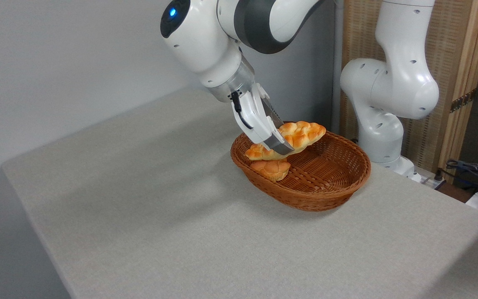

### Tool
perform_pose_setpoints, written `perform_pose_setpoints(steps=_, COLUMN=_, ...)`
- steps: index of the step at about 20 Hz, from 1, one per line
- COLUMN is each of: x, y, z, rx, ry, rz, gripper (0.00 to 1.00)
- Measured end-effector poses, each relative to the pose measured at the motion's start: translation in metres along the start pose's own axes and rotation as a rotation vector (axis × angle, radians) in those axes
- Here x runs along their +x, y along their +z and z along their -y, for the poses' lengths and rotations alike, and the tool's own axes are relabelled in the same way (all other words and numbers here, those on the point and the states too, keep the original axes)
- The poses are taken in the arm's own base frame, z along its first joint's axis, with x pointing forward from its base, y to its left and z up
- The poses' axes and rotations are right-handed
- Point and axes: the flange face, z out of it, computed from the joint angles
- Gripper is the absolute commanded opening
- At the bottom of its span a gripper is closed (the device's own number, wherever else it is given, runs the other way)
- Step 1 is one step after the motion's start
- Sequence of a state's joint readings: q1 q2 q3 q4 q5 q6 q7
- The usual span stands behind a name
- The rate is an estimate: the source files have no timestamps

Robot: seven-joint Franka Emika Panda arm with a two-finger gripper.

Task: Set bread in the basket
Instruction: 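Lower the loaf into the basket beside the round bun, then open the gripper and raise it away from the basket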

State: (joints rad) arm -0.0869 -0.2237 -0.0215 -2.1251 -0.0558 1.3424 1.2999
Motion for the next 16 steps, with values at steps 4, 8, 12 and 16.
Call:
perform_pose_setpoints(steps=4, x=0.0001, y=0.0004, z=0.0003, rx=-0.001, ry=0.012, rz=0.0, gripper=1.0)
perform_pose_setpoints(steps=8, x=0.0001, y=0.0006, z=0.0005, rx=-0.002, ry=0.012, rz=0.0, gripper=1.0)
perform_pose_setpoints(steps=12, x=0.0001, y=0.0005, z=0.0005, rx=-0.001, ry=0.012, rz=0.0, gripper=1.0)
perform_pose_setpoints(steps=16, x=0.0002, y=0.0001, z=0.0008, rx=0.002, ry=0.012, rz=-0.001, gripper=1.0)
